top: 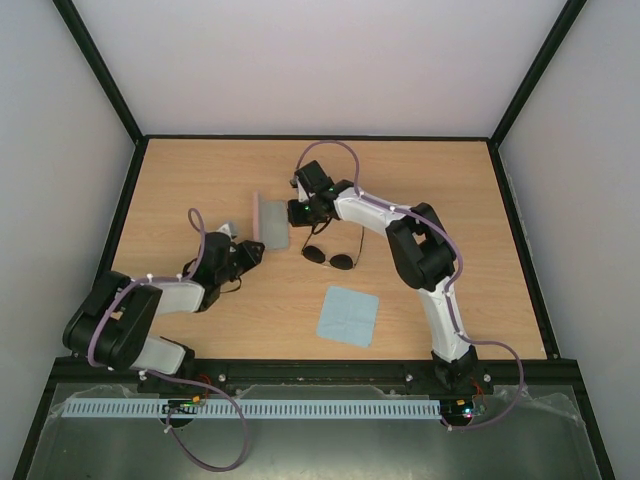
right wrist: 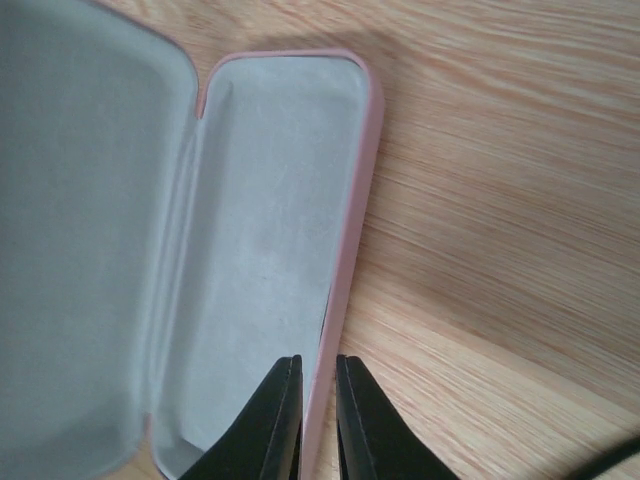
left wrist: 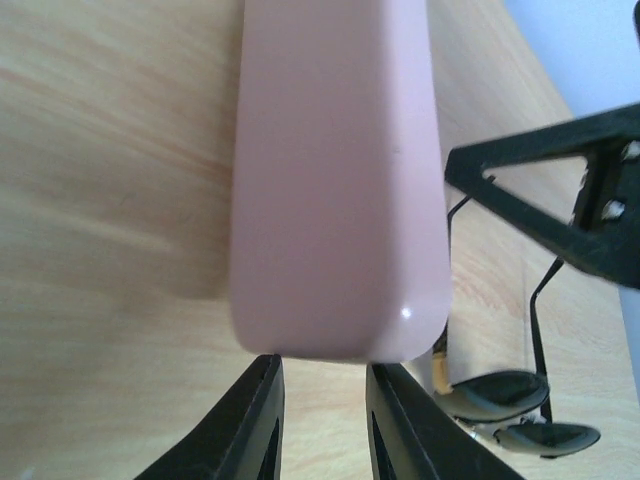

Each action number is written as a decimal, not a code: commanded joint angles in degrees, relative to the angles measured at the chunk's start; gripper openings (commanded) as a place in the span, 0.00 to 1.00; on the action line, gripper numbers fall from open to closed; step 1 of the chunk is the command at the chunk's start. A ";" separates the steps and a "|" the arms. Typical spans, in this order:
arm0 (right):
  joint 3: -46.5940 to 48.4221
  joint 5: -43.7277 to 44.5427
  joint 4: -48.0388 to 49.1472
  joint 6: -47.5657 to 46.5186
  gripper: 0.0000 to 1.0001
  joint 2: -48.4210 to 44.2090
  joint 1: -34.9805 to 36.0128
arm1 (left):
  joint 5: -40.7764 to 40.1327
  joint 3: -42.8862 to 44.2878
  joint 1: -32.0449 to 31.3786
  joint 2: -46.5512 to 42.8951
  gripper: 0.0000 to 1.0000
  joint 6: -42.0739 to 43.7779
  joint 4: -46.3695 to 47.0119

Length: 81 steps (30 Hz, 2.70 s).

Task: Organize the sunglasses
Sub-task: Adjust the sunglasses case at the center of the board.

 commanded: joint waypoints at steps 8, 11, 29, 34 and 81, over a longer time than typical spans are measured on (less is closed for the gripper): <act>2.59 4.64 -4.64 -3.05 0.14 0.44 0.50 | -1.61 8.27 1.60 4.25 0.27 4.70 -3.73; 5.70 4.90 -5.76 -3.70 0.17 1.52 0.35 | -1.72 9.38 3.42 5.09 0.27 5.80 -4.28; 23.78 0.03 -7.89 -6.36 0.21 14.44 -6.14 | -0.01 15.00 4.80 0.30 0.33 9.17 -10.23; 27.37 0.62 -7.83 -5.82 0.21 18.15 -6.14 | -0.15 11.76 4.22 -8.31 0.35 8.84 -13.67; -36.79 8.81 4.94 0.23 0.45 -40.85 -4.11 | -0.05 11.93 -10.14 -19.38 0.99 16.33 -30.65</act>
